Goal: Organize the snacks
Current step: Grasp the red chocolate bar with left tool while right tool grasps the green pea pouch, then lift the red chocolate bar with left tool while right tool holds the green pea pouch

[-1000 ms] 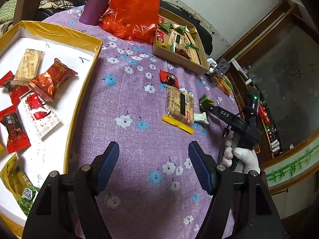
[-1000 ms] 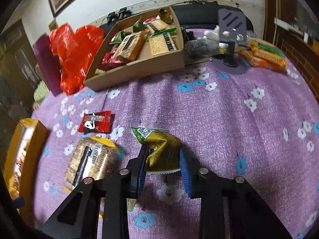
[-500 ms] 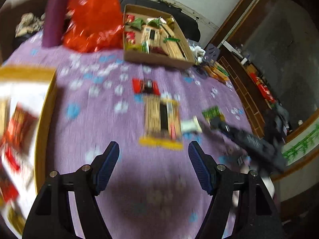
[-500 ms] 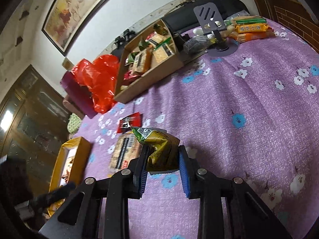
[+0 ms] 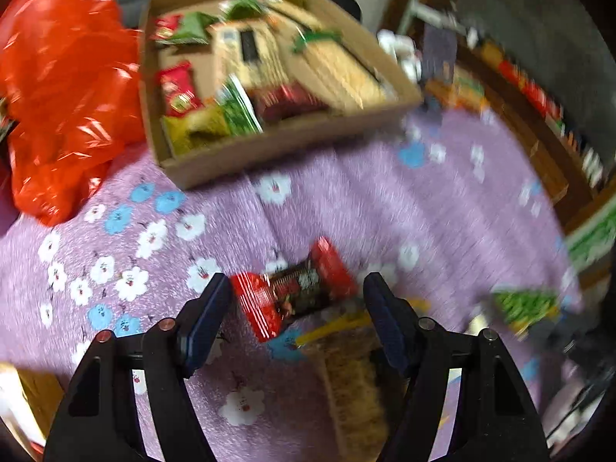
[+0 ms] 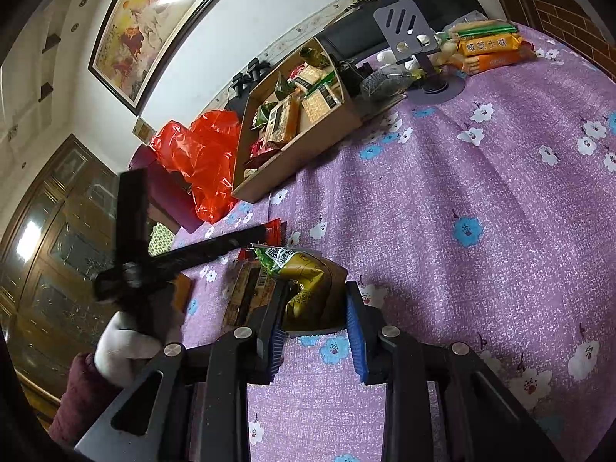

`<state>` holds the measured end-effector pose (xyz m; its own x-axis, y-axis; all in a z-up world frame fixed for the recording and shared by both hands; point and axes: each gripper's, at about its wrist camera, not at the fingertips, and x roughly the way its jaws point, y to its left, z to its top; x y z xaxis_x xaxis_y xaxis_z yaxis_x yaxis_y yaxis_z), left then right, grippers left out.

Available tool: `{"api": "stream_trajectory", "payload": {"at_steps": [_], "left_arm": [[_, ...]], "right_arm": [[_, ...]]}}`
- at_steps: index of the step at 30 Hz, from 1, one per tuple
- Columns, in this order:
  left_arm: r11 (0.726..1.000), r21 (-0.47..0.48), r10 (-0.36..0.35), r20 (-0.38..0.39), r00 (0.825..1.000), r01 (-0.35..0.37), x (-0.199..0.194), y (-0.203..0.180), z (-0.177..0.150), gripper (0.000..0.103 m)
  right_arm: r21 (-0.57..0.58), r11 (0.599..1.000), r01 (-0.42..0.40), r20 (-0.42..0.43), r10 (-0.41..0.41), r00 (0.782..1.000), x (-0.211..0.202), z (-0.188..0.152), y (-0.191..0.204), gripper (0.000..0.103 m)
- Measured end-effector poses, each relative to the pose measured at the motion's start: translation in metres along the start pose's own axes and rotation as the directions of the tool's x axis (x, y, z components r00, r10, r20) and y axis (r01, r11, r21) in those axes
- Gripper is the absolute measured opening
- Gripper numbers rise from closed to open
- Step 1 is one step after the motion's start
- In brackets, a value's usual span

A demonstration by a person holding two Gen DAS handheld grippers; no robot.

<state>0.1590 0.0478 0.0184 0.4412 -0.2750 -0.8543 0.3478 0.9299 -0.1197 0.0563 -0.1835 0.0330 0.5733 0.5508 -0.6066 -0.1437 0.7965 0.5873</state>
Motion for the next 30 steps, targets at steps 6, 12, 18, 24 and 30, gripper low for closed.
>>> {"api": "stream_trajectory", "payload": {"at_steps": [6,12,18,24,30], "left_arm": [[0.976,0.181,0.111,0.044,0.993,-0.117,-0.001,-0.022,-0.005,0.062],[0.939,0.305,0.131,0.108,0.985,-0.158,0.008,-0.049,-0.01,0.068],[0.96,0.255,0.103,0.065,0.993,-0.116,0.006,-0.049,-0.008,0.035],[0.963,0.237,0.112,0.092,0.989,-0.131,-0.009,-0.055,-0.02,0.029],[0.982,0.162,0.076,0.131,0.989,-0.097,-0.043,-0.047,-0.039,0.021]], "right_arm": [[0.008,1.0,-0.003,-0.018,0.003,1.0,0.004,-0.002,-0.001,0.029],[0.002,1.0,0.009,-0.034,-0.009,0.999,0.01,-0.004,-0.001,0.03],[0.003,1.0,0.021,-0.033,-0.021,0.999,0.011,-0.005,-0.003,0.03],[-0.006,0.999,0.033,-0.019,-0.033,0.999,0.009,-0.005,-0.002,0.03],[-0.017,0.999,0.034,-0.001,-0.034,0.999,0.005,-0.007,0.001,0.03]]}}
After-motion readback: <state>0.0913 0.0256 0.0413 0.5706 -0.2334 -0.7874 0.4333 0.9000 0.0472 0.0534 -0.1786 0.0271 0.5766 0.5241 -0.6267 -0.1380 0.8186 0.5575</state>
